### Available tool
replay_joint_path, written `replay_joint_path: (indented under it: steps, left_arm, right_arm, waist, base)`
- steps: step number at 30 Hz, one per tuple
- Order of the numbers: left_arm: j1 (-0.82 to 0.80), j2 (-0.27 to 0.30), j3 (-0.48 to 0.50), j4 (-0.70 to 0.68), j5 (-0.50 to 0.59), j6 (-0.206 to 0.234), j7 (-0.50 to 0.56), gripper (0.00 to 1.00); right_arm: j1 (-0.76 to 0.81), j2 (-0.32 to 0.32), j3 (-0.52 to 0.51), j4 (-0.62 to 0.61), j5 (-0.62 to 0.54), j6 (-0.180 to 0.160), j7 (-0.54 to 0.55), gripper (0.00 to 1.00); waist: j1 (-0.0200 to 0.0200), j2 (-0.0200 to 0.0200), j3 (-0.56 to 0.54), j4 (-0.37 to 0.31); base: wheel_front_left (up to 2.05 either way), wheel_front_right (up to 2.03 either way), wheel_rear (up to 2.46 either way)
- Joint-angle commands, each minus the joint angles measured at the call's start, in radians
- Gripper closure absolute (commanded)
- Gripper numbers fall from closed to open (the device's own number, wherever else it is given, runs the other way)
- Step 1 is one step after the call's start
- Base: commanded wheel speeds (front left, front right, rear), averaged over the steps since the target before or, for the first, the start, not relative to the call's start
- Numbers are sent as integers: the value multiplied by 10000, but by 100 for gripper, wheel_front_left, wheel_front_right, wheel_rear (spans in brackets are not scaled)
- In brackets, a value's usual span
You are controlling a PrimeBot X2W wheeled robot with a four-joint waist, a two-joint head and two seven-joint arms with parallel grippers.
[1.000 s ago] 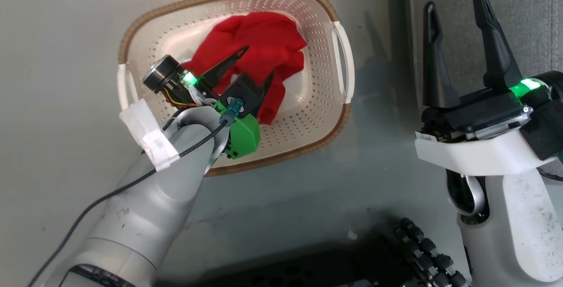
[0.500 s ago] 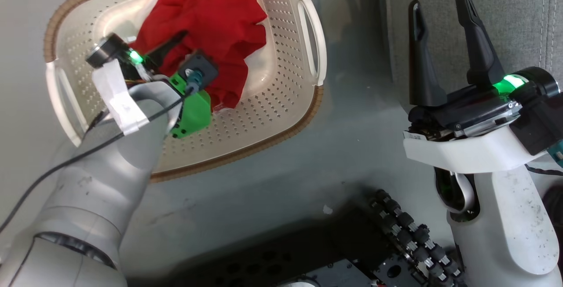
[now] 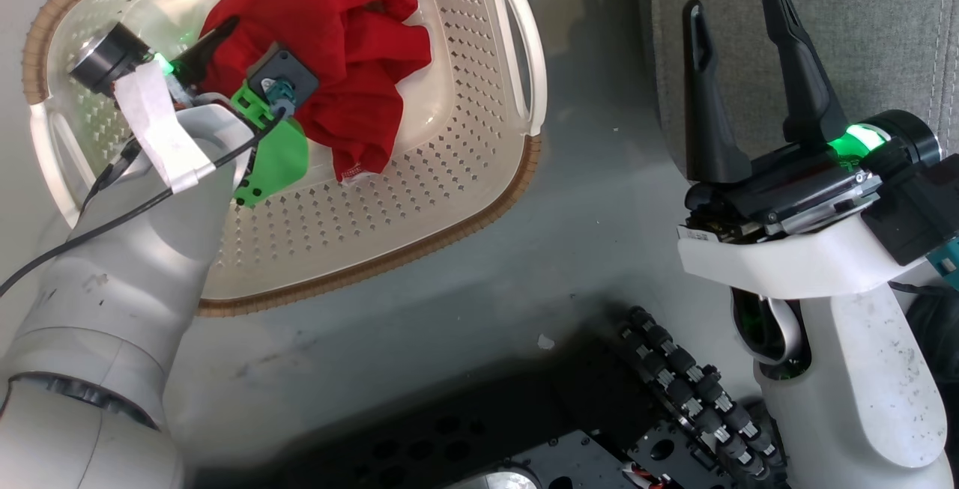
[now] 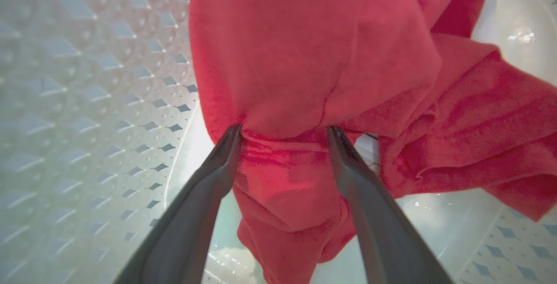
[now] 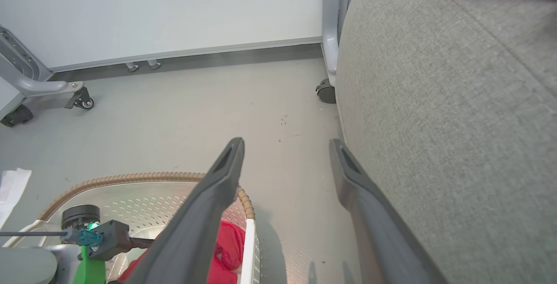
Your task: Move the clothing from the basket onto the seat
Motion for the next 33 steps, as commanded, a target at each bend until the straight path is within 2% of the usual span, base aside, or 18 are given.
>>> replay_joint_path:
  steps: [1, 9, 14, 15, 16, 17, 25, 33]
  left_arm:
    - [-203, 83, 16, 59, -119, -35, 145, 0]
    - [-200, 327, 125, 188, -425, -255, 1075, 0]
    - [-337, 195, 229, 174, -712, -264, 610, 0]
    - [-352, 177, 233, 178, -756, -260, 538, 17]
    - [-361, 162, 239, 184, -807, -271, 507, 66]
    - [-380, 137, 235, 186, -835, -292, 481, 100]
    - [-474, 54, 212, 193, -1019, -340, -60, 100]
    - [-124, -85, 594, 22, -1651, -424, -780, 100]
  right_arm:
    - [-9, -11, 30, -45, 53, -3, -48, 0]
    - [271, -10, 58, -199, 46, -3, -49, 0]
    - [419, -10, 14, -287, 68, -3, -49, 0]
    - [413, -10, 4, -301, 80, -3, -49, 0]
    - [426, -10, 2, -304, 90, -3, -49, 0]
    - [436, -10, 1, -297, 106, -3, -49, 0]
    - [425, -10, -46, -297, 210, -3, -50, 0]
    - [177, -10, -49, -152, 317, -3, -50, 0]
  waist:
    - [-1, 0, 7, -7]
    - [-1, 0, 43, -64]
    - [-1, 0, 71, -73]
    - [-1, 0, 72, -73]
    - [-1, 0, 69, -72]
    - [-1, 0, 63, -73]
    - [-1, 0, -24, -104]
    - [-1, 0, -279, -69]
  base:
    - [0, 0, 0]
    - [0, 0, 0]
    - [0, 0, 0]
    - [0, 0, 0]
    - [0, 0, 0]
    - [0, 0, 0]
    - [0, 0, 0]
    - [0, 0, 0]
